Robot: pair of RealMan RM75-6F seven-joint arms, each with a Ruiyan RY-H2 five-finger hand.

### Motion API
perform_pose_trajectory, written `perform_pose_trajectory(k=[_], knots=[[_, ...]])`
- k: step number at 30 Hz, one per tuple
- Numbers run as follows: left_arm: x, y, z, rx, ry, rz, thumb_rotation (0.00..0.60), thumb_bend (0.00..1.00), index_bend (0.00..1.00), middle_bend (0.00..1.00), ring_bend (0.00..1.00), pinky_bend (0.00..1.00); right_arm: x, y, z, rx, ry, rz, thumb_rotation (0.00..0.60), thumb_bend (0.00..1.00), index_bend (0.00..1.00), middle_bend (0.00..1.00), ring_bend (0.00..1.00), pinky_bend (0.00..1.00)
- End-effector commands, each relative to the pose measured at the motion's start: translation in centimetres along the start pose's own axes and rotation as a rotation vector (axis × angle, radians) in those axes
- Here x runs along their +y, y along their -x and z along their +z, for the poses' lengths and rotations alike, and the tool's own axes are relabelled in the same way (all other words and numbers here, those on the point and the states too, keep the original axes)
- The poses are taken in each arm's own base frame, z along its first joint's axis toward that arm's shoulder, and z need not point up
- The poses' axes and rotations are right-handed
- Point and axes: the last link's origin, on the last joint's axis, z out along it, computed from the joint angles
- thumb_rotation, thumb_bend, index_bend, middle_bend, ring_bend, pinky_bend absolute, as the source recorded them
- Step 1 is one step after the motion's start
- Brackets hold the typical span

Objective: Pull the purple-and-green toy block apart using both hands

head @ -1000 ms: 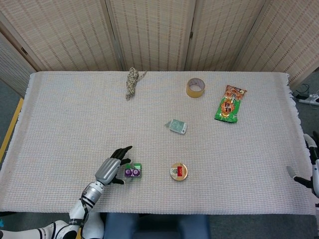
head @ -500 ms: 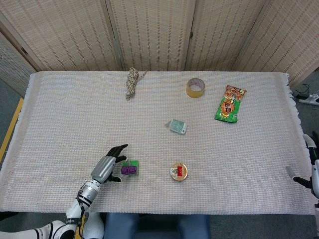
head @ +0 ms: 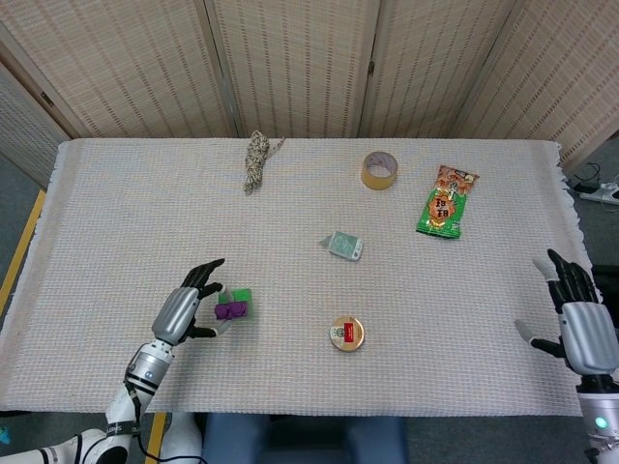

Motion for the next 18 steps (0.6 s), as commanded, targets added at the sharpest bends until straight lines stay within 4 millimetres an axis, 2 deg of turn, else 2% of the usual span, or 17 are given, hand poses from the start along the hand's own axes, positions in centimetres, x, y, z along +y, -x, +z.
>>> perform_pose_trajectory(k=[1, 9, 13, 18], knots=[[0.9, -1.2, 0.0, 0.046, -0.001, -0.019, 0.600, 0.57, 0.69, 0.10, 0.00, 0.00, -1.9, 4.6, 3.3, -0.136, -0.205, 0.250, 0.600, 0.29, 0.00, 0.00, 0.00, 0.00], [3.6, -3.3, 0.1, 0.094, -0.003, -0.087, 0.600, 0.57, 0.70, 0.10, 0.00, 0.00, -4.0, 8.0, 6.7, -0.307, -0.270, 0.575, 0.600, 0.29, 0.00, 0.00, 0.00, 0.00], [4.1, -3.4, 0.2, 0.090, -0.036, -0.144, 0.600, 0.58, 0.69, 0.11, 0.00, 0.00, -4.6, 8.8, 8.0, -0.333, -0.285, 0.712, 0.600, 0.29, 0.00, 0.00, 0.00, 0.00], [5.2, -3.4, 0.9, 0.057, -0.058, -0.206, 0.600, 0.58, 0.69, 0.11, 0.00, 0.00, -5.1, 11.0, 8.9, -0.403, -0.268, 0.885, 0.600, 0.29, 0.00, 0.00, 0.00, 0.00]])
